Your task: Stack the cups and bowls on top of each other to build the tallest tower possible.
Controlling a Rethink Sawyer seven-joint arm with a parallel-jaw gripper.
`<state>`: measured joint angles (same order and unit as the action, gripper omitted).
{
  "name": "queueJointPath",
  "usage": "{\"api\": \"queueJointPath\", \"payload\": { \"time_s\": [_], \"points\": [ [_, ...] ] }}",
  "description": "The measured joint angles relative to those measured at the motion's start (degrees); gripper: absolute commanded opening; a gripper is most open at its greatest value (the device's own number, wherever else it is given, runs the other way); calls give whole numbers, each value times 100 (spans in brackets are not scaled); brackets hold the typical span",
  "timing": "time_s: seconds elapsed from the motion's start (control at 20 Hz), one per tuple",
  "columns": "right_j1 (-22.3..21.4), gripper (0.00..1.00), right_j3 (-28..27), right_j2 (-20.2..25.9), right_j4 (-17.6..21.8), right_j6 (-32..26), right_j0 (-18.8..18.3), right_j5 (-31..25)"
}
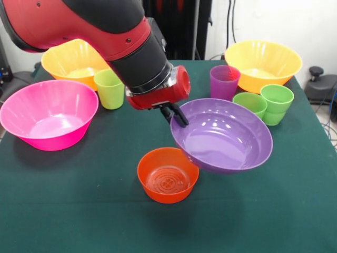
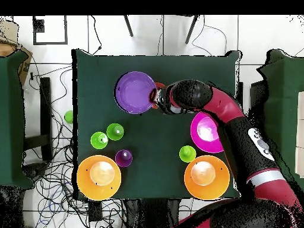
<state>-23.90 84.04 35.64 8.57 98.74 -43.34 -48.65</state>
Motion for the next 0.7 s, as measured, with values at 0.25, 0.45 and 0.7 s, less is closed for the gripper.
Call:
{"api": "queueJointPath", "payload": {
  "time_s": [0.25,0.45,0.7],
  "points": [
    [62,0,-175,33,0,0,-34,-175],
    [101,0,-259,45,1,0,-71,-333],
    [108,0,-337,74,114,0,-123,-410]
  ]
}}
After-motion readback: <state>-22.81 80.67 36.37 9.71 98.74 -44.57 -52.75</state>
